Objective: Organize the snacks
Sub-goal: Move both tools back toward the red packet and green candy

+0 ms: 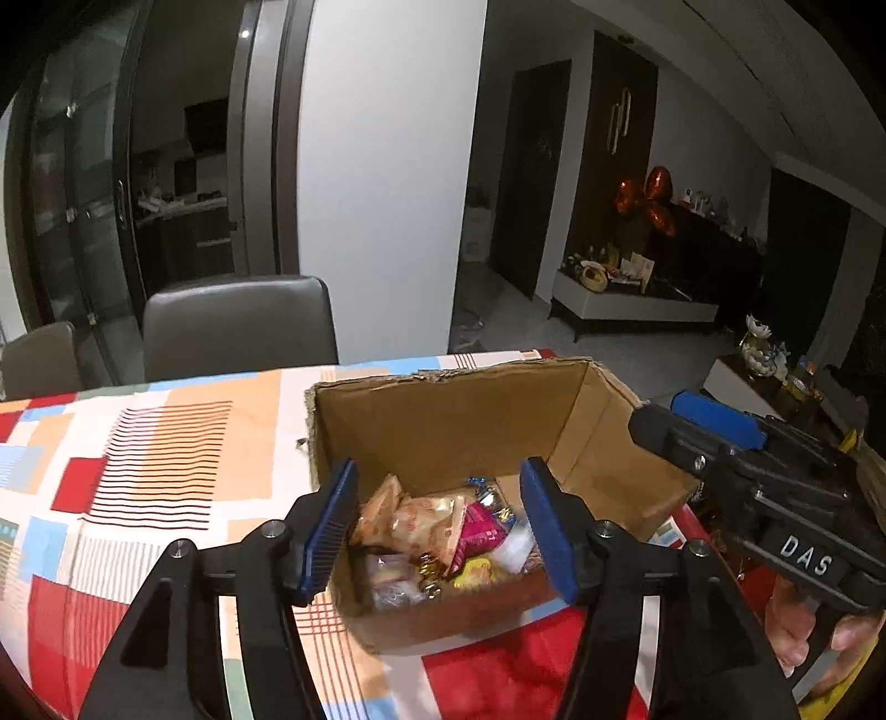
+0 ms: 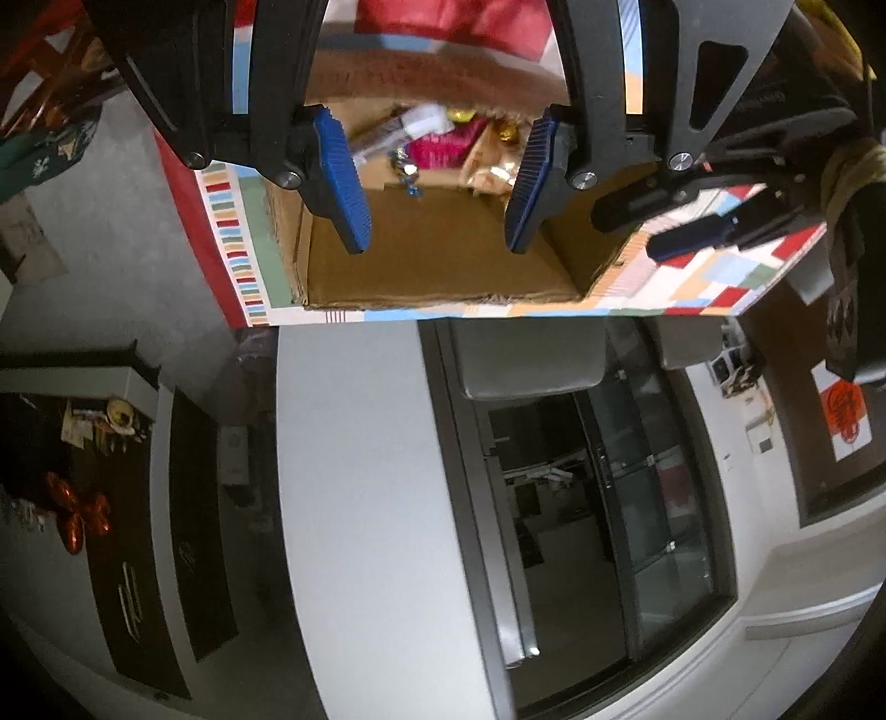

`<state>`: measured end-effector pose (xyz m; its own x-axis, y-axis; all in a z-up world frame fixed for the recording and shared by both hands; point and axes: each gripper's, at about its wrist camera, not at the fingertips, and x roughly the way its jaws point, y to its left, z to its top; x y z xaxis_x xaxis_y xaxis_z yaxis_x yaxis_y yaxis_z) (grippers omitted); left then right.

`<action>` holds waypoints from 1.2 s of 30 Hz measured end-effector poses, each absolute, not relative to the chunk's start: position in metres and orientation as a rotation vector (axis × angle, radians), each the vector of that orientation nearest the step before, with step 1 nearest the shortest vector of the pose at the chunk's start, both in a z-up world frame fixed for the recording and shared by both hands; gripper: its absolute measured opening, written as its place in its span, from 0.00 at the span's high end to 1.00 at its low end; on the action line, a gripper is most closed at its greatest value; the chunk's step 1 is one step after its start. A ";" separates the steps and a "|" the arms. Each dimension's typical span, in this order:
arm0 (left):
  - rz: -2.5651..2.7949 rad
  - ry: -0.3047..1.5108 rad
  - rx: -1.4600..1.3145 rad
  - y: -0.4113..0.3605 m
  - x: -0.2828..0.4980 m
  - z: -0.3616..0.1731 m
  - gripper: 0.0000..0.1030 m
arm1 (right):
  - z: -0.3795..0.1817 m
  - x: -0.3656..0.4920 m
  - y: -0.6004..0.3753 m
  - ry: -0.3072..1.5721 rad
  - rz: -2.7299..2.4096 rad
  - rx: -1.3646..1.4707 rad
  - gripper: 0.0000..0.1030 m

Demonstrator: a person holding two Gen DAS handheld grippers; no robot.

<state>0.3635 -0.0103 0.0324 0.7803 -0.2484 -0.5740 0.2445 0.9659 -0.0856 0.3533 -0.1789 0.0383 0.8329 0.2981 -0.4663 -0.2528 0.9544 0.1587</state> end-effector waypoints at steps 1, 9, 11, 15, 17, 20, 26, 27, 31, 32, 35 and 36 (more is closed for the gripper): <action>-0.266 0.615 0.001 -0.010 0.359 0.033 0.41 | 0.038 0.348 -0.178 0.511 0.299 0.081 0.50; -0.267 0.572 0.091 -0.007 0.301 0.027 0.40 | 0.021 0.305 -0.168 0.548 0.384 0.031 0.50; -0.269 0.576 0.114 -0.004 0.290 0.022 0.40 | 0.014 0.297 -0.163 0.566 0.395 0.015 0.50; -0.269 0.589 0.141 0.001 0.276 0.011 0.40 | 0.000 0.281 -0.157 0.603 0.413 -0.009 0.50; -0.273 0.601 0.161 0.002 0.271 0.006 0.40 | -0.009 0.274 -0.154 0.626 0.419 -0.023 0.50; -0.279 0.618 0.183 0.006 0.264 -0.004 0.40 | -0.021 0.266 -0.148 0.660 0.424 -0.053 0.50; -0.301 0.674 0.217 0.009 0.255 -0.028 0.40 | -0.047 0.257 -0.139 0.735 0.439 -0.082 0.50; -0.310 0.686 0.220 0.009 0.254 -0.033 0.40 | -0.051 0.256 -0.138 0.749 0.443 -0.083 0.50; -0.332 0.744 0.226 0.010 0.257 -0.054 0.40 | -0.066 0.254 -0.133 0.796 0.460 -0.089 0.50; -0.336 0.760 0.224 0.010 0.258 -0.060 0.40 | -0.071 0.255 -0.132 0.810 0.465 -0.090 0.50; -0.340 0.802 0.235 0.008 0.263 -0.076 0.41 | -0.084 0.255 -0.128 0.845 0.474 -0.089 0.50; -0.341 0.810 0.235 0.010 0.265 -0.080 0.41 | -0.088 0.257 -0.127 0.859 0.475 -0.090 0.50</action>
